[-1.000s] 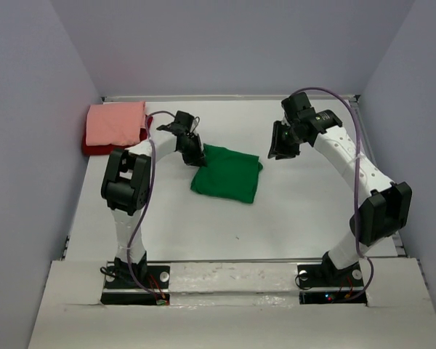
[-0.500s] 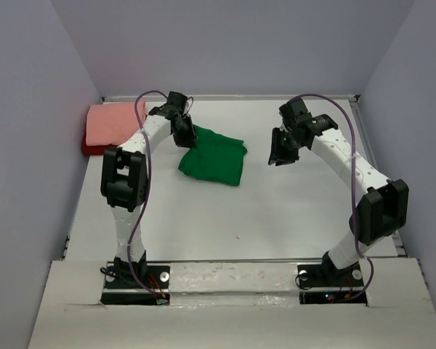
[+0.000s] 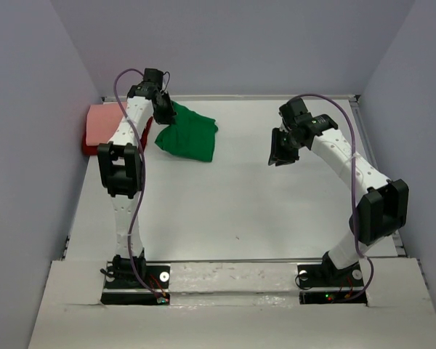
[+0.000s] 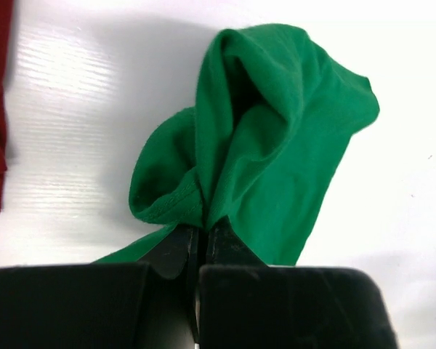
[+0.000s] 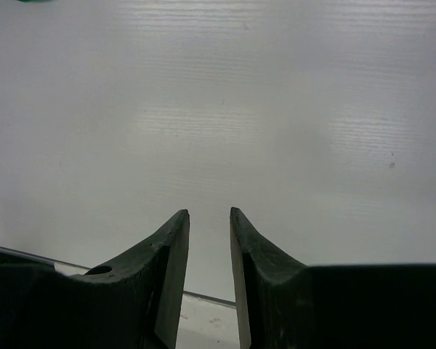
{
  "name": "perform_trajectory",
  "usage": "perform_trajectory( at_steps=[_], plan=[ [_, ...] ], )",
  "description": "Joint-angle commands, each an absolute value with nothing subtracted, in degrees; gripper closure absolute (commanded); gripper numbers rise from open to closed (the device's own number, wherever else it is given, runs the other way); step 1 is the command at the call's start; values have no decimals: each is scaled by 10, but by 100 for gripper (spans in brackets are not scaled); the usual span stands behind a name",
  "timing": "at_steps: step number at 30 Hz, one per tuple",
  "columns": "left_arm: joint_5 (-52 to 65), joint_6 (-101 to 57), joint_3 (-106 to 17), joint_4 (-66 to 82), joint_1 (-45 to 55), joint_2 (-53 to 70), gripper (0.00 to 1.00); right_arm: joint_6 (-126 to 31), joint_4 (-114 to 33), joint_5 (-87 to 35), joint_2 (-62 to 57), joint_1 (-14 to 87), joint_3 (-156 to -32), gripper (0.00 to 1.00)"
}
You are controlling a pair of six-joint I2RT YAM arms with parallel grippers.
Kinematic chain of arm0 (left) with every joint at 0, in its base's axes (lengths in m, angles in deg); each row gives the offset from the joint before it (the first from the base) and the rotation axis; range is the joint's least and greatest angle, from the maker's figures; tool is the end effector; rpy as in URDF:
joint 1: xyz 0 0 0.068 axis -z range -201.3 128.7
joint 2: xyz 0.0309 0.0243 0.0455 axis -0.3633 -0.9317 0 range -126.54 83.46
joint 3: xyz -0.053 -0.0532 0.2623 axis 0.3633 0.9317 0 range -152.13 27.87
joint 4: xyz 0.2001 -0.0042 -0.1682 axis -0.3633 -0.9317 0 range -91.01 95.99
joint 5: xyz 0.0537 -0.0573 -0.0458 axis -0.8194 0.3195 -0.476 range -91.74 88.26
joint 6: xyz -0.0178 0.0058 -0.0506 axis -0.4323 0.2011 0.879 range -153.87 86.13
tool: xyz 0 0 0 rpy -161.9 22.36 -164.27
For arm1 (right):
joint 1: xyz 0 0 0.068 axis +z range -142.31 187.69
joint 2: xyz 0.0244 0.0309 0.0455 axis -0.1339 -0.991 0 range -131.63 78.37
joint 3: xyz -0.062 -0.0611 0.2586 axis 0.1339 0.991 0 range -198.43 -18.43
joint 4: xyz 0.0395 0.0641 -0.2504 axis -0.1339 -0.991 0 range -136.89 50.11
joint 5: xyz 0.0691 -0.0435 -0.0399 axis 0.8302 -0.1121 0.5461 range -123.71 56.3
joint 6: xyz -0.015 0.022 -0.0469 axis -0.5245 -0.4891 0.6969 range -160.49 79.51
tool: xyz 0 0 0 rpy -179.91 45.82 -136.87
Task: Fold and stack the t-shirts
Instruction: Put the neatly folded tshirt into the corner of the board with the left arm
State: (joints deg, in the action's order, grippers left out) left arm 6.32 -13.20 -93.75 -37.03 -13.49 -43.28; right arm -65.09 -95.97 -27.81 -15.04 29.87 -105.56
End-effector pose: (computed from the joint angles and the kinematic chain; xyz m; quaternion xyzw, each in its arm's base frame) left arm 0.4949 -0.0730 0.2816 -0.0794 0.9287 -0.1512 0.3293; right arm 0.3102 0.1304 0.3130 0.0082 0.9698 0.1406 0.1992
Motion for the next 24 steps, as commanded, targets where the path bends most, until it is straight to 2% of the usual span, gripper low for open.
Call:
perform_trajectory(
  at_steps=[1, 16, 24],
  plan=[
    [63, -151, -989, -408, -136, -439, 100, -643, -945, -272, -132, 301, -1051, 65],
    [79, -158, -1058, -406, -189, -478, 100, -648, -961, -267, -108, 306, -1043, 65],
    [88, -165, -1091, -381, -197, -500, 100, -665, -968, -283, -98, 351, -1018, 66]
  ],
)
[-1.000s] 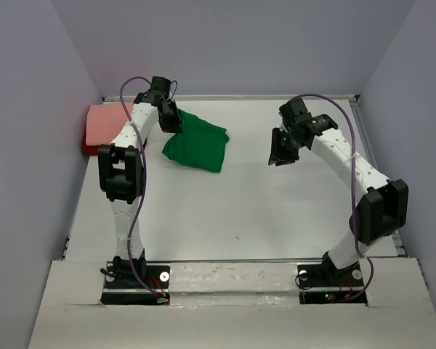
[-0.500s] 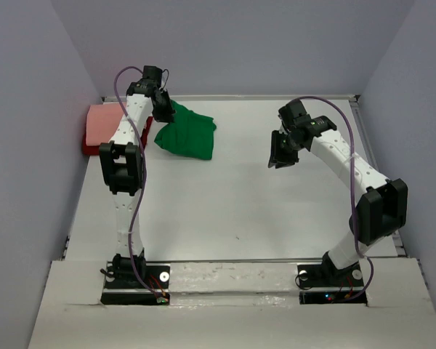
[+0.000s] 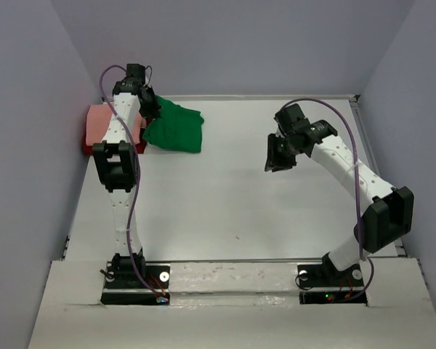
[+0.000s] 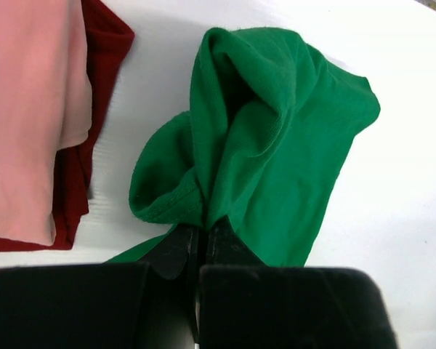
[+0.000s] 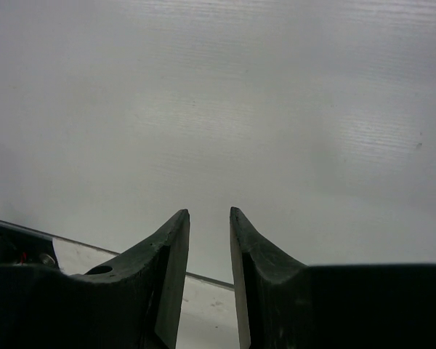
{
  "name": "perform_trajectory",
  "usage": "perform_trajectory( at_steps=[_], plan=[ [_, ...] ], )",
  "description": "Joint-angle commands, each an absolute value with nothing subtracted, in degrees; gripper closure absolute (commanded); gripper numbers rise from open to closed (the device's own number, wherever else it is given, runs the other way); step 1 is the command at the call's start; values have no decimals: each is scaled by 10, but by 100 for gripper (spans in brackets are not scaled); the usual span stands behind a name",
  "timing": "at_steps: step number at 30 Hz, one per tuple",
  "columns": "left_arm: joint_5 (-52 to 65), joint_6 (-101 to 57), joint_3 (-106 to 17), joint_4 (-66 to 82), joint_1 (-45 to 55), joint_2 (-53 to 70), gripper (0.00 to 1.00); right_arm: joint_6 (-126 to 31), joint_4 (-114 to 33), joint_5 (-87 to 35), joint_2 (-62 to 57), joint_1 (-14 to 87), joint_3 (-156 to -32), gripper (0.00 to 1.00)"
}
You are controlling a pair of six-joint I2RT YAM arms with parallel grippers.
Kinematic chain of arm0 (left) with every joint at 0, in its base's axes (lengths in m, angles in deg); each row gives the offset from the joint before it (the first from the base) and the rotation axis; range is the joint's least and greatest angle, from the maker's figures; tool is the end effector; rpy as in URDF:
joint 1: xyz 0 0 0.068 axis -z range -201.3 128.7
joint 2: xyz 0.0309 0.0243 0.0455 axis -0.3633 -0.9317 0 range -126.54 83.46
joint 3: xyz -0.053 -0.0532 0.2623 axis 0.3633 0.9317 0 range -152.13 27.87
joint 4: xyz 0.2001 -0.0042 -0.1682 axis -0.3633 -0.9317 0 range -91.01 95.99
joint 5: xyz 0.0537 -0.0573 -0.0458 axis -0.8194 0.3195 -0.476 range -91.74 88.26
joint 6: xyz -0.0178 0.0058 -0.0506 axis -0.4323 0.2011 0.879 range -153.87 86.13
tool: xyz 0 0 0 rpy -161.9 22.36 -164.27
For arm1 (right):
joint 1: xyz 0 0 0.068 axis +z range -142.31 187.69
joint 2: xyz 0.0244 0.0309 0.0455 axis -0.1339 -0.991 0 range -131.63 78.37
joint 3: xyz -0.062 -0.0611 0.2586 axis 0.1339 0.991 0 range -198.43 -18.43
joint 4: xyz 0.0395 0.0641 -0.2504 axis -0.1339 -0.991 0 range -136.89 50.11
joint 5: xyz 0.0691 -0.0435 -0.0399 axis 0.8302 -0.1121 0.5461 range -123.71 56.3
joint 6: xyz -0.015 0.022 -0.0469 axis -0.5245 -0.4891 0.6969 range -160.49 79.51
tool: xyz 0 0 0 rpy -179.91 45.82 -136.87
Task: Fold and stack the t-shirts
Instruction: Put the neatly folded tshirt into the corner of the board with the left arm
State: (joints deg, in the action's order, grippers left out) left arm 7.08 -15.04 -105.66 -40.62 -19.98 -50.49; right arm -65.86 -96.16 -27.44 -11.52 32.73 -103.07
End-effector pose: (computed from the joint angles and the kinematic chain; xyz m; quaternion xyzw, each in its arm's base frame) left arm 0.5228 -0.0176 0.2819 -0.1133 0.9212 -0.1343 0.3471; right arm 0.2892 0.1394 0.3187 -0.0107 0.9678 0.1526 0.1998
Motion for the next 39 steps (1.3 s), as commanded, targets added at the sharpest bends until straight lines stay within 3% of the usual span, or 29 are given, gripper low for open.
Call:
perform_trajectory(
  at_steps=[1, 39],
  plan=[
    [92, -166, -1096, -380, -197, -503, 100, -665, -969, -290, -98, 356, -1016, 65],
    [62, -215, -1184, -317, -267, -504, 100, -675, -967, -281, -90, 362, -977, 66]
  ],
)
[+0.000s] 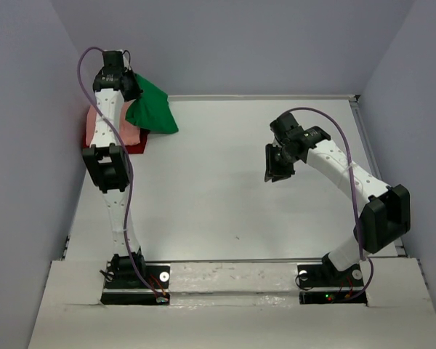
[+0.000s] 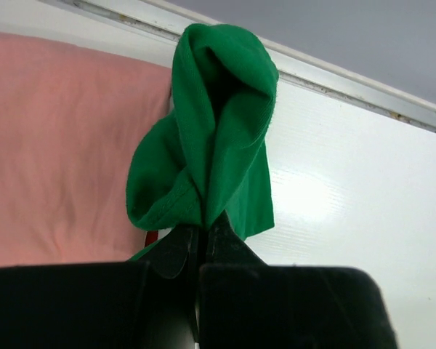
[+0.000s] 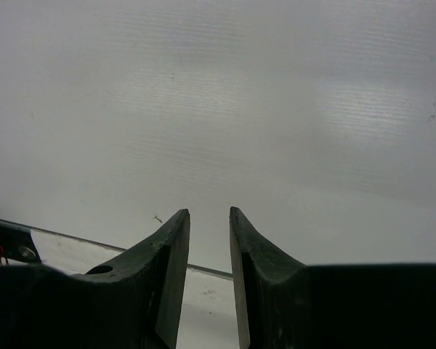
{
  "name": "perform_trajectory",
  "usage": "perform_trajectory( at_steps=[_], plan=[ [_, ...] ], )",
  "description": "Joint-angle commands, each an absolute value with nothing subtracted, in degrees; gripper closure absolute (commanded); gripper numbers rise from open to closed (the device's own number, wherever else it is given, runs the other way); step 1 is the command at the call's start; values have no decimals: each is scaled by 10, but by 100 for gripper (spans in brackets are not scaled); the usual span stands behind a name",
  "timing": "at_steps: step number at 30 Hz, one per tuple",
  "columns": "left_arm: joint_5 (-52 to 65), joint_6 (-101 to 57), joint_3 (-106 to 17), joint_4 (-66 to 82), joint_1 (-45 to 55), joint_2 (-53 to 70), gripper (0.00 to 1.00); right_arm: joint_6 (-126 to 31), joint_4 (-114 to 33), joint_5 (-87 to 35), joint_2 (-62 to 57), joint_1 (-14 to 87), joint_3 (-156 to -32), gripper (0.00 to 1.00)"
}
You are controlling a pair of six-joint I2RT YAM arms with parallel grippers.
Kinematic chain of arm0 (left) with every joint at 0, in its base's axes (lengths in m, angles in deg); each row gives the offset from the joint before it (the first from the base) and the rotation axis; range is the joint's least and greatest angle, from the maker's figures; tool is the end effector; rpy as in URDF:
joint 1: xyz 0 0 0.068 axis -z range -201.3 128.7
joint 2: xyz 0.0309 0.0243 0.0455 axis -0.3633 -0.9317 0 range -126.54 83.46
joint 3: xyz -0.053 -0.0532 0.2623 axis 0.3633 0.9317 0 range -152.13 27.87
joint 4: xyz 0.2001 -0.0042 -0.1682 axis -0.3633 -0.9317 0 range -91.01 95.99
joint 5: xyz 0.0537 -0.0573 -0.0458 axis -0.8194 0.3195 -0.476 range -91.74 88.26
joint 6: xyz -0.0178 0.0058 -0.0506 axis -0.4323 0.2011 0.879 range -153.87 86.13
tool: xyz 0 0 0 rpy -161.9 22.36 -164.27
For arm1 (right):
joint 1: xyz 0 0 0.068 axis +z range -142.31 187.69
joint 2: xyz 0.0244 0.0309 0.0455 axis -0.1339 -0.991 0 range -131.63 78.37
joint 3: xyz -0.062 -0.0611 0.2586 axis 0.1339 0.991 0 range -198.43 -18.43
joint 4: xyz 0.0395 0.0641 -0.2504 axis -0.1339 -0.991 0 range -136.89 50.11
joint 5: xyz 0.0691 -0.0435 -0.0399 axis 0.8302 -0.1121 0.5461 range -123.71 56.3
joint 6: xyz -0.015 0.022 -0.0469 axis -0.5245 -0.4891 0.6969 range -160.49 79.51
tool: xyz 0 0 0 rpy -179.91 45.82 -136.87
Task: Fold and stack the t-shirts
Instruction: Put the neatly folded tshirt into the corner of the board with the left arm
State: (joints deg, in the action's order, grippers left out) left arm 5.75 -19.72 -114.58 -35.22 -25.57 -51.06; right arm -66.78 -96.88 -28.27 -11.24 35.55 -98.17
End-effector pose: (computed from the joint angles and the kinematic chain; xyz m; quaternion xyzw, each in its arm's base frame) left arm 0.5297 0.0348 0.3350 -0.1099 0.8717 -0.0980 0.4673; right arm 0.2750 0.1492 0.2940 -0.0230 0.9783 0.1326 0.1573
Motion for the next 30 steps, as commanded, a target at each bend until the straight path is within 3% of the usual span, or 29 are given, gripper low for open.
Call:
perform_trajectory(
  at_steps=[1, 30],
  plan=[
    [65, -216, -1184, -315, -268, -505, 100, -676, -965, -279, -90, 362, -974, 66],
    [45, -220, -1163, -310, -274, -525, 100, -674, -948, -267, -123, 372, -973, 66]
  ],
)
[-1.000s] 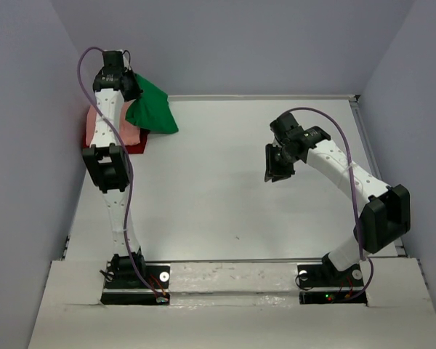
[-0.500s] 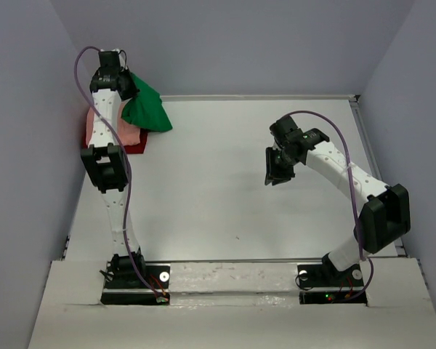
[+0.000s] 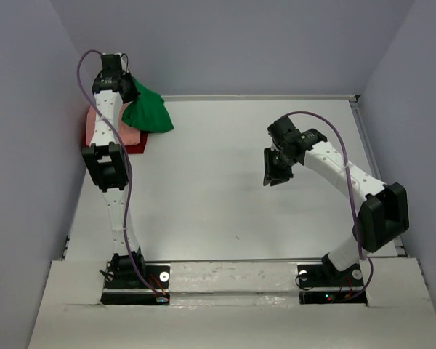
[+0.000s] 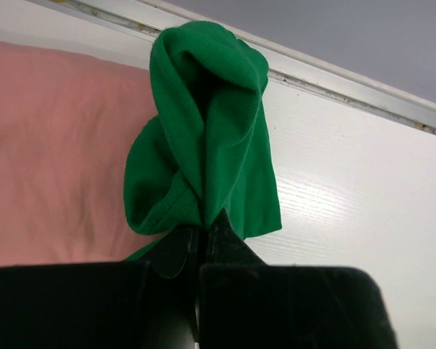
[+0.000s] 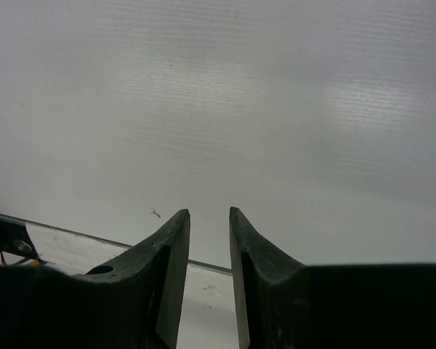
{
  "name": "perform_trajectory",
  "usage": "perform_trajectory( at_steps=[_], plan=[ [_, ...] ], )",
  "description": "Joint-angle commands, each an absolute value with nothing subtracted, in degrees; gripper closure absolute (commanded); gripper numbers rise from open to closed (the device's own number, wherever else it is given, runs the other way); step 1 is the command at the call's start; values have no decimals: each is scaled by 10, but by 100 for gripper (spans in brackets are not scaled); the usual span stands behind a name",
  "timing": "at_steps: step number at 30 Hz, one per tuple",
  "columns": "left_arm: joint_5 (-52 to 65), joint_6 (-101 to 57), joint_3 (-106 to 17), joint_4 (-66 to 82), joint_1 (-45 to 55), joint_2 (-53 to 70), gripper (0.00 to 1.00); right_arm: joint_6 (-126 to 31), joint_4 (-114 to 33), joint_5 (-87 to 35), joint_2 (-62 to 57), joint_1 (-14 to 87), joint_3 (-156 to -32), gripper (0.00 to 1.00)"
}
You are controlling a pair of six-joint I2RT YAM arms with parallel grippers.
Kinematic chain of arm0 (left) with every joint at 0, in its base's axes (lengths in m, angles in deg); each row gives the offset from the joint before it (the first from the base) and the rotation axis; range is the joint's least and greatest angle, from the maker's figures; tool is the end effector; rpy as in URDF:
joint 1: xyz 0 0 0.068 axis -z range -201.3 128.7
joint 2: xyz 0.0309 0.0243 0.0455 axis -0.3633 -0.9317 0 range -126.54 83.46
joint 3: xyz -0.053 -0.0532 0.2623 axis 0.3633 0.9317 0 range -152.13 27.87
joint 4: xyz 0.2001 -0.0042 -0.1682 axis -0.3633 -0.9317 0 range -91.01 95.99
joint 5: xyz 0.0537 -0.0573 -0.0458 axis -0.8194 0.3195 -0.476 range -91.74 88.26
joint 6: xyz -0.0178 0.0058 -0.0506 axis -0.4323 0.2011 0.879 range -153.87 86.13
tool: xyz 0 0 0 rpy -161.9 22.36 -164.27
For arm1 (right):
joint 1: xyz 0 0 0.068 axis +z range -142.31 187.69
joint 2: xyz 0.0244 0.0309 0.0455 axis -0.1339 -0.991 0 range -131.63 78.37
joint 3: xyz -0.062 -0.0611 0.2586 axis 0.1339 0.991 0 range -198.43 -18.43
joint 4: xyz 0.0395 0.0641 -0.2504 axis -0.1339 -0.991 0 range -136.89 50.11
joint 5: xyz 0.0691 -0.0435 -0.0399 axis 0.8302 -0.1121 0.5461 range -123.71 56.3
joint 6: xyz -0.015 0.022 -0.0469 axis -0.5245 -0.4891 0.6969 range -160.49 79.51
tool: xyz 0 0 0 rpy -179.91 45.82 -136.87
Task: Fold and stack the t-shirts
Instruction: Put the neatly folded tshirt into the corner of the board with the left arm
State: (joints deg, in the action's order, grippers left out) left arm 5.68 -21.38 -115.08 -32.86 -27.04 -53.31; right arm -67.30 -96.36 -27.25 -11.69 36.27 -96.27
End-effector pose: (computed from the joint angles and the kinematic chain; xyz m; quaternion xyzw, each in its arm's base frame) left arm 0.5392 0.0495 0.3213 -0.1080 0.8694 -0.0848 0.4746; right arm 0.2722 0.1529 0.2824 -0.0256 0.9809 0.1348 0.1378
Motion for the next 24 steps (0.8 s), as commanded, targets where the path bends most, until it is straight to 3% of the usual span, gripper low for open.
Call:
perform_trajectory(
  at_steps=[1, 24],
  plan=[
    [33, -219, -1163, -309, -274, -525, 100, -674, -947, -266, -124, 372, -972, 66],
    [3, -268, -1182, -238, -284, -495, 100, -666, -944, -249, -159, 378, -981, 66]
  ],
)
